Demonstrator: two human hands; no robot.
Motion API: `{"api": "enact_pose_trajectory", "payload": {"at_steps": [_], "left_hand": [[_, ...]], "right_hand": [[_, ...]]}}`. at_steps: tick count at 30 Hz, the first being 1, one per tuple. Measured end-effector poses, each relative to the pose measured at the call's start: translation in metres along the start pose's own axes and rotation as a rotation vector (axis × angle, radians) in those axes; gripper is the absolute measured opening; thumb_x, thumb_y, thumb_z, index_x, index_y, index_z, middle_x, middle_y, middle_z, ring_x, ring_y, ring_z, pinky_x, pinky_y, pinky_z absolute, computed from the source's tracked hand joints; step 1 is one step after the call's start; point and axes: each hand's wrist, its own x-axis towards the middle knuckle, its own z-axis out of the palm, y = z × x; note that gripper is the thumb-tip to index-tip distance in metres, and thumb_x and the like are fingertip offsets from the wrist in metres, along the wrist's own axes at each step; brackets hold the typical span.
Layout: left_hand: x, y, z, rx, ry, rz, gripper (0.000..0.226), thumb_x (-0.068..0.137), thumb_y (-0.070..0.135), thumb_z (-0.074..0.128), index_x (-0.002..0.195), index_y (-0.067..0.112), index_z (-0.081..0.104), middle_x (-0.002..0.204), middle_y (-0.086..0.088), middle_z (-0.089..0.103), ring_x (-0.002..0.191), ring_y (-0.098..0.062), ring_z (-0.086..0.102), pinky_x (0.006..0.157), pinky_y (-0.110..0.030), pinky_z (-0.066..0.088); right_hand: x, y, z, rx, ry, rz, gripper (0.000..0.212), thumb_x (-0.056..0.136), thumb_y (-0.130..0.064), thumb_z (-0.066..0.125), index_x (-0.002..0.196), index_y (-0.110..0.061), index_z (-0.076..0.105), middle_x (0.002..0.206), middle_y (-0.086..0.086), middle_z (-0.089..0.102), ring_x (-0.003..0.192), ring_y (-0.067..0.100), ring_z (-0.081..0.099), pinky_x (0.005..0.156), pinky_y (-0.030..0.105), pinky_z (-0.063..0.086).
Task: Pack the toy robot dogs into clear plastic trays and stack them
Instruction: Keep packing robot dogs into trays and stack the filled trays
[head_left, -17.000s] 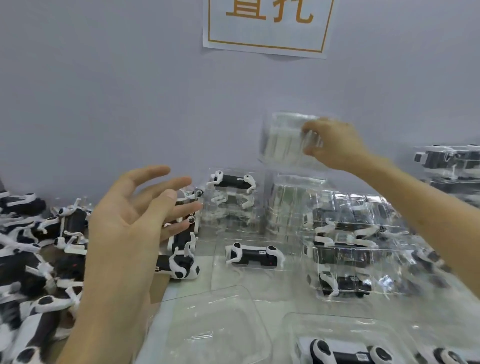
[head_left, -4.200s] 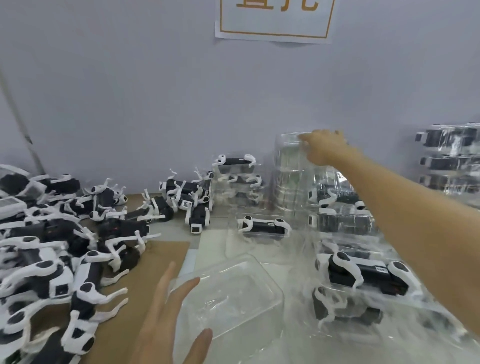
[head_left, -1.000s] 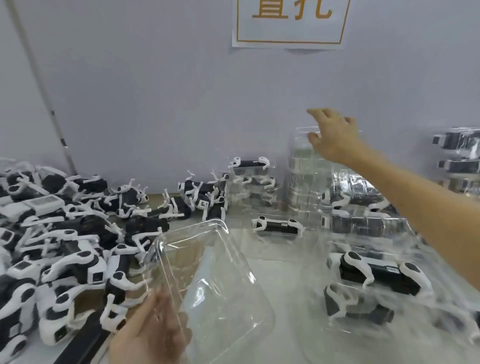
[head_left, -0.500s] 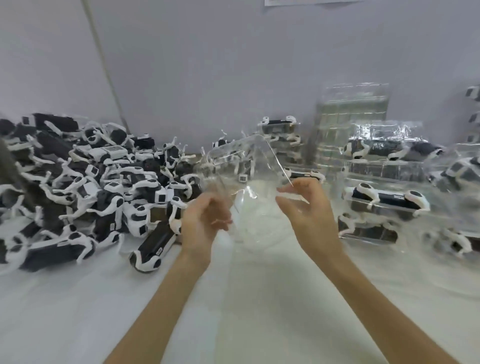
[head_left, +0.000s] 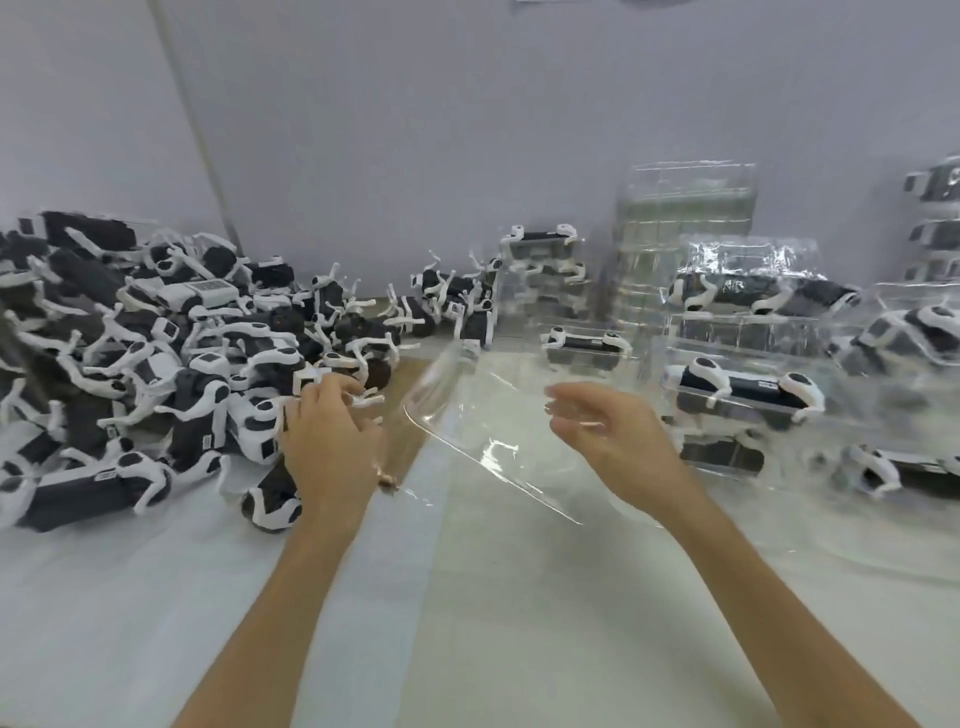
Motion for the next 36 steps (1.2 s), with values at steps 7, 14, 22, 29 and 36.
{"api": "enact_pose_trajectory", "payload": {"at_steps": [7, 14, 22, 29, 36], "left_hand": [[0.004, -0.001, -0.003, 0.024, -0.154, -0.059, 0.024, 0.087, 0.008, 0.048, 0.09, 0.024, 0.065, 0.094, -0.001, 0.067, 0.095, -0.029, 0.059, 0.08, -0.048, 0.052], [0.007, -0.004, -0.004, -0.129, -0.148, -0.02, 0.042, 0.077, -0.013, 0.044, 0.082, 0.023, 0.065, 0.08, 0.009, 0.066, 0.085, -0.018, 0.063, 0.068, -0.031, 0.049], [0.007, 0.028, -0.03, -0.735, 0.04, 0.328, 0.048, 0.089, -0.017, 0.045, 0.076, 0.023, 0.067, 0.09, 0.013, 0.074, 0.091, -0.011, 0.069, 0.069, -0.017, 0.05], [0.002, 0.093, -0.055, -1.057, -0.126, 0.52, 0.038, 0.091, -0.013, 0.048, 0.072, 0.011, 0.07, 0.105, 0.003, 0.076, 0.099, -0.023, 0.07, 0.085, -0.027, 0.051], [-0.008, 0.131, -0.052, -1.132, -0.26, 0.529, 0.03, 0.099, -0.008, 0.048, 0.093, 0.013, 0.069, 0.103, -0.003, 0.076, 0.106, -0.026, 0.07, 0.077, -0.04, 0.059]], "right_hand": [[0.002, 0.009, -0.003, -0.24, -0.212, 0.038, 0.033, 0.096, -0.011, 0.063, 0.126, -0.024, 0.066, 0.116, -0.014, 0.069, 0.107, -0.003, 0.057, 0.097, 0.013, 0.04], [0.001, 0.013, 0.001, -0.202, -0.021, -0.11, 0.035, 0.089, -0.009, 0.071, 0.119, -0.027, 0.066, 0.121, -0.012, 0.058, 0.107, 0.003, 0.055, 0.089, 0.001, 0.032], [-0.004, -0.003, 0.001, -0.086, 0.202, -0.355, 0.03, 0.087, -0.004, 0.071, 0.114, -0.018, 0.066, 0.116, -0.005, 0.061, 0.096, 0.004, 0.065, 0.086, 0.009, 0.044], [-0.017, -0.022, 0.016, 0.262, 0.109, -0.252, 0.063, 0.081, -0.049, 0.077, 0.135, -0.036, 0.047, 0.135, -0.023, 0.054, 0.117, -0.001, 0.06, 0.092, 0.018, 0.05], [-0.013, -0.029, 0.012, 0.535, 0.184, -0.199, 0.029, 0.092, -0.022, 0.06, 0.122, -0.02, 0.064, 0.108, -0.002, 0.071, 0.09, 0.022, 0.071, 0.072, 0.033, 0.057]]}}
